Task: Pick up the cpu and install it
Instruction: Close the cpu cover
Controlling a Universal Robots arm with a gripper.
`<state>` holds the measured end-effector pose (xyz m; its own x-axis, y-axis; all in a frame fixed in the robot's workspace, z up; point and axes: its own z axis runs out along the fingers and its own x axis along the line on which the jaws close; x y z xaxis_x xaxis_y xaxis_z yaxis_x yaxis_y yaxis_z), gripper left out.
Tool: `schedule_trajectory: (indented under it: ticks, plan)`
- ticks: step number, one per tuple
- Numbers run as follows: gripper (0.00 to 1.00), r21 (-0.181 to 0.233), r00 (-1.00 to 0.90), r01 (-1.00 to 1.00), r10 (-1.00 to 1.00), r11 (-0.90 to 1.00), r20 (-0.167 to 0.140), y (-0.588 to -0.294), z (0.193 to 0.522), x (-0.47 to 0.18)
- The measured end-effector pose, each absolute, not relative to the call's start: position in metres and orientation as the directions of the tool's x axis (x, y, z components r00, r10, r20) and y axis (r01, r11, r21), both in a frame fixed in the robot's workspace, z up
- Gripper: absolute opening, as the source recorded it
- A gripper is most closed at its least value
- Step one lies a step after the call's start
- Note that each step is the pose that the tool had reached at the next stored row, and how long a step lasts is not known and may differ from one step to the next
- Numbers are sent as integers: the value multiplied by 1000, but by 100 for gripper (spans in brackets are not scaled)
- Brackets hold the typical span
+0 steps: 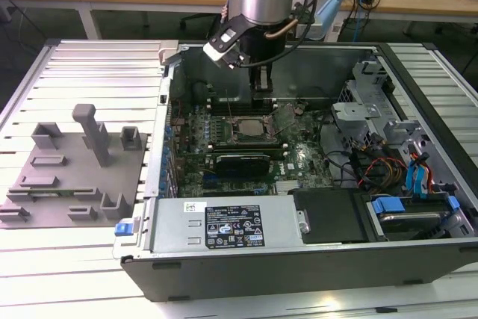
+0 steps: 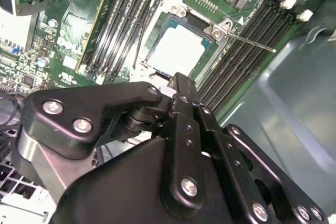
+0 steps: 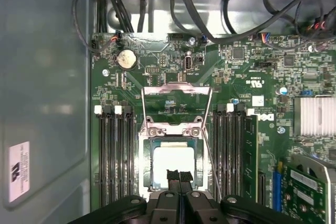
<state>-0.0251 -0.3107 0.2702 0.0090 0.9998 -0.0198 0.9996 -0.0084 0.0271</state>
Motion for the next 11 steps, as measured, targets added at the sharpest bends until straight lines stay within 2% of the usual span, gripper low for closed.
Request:
schedule_trajectory:
  ticks: [11]
  plan:
    - [11, 27, 9, 1000, 1000, -8, -20, -311, 279, -17]
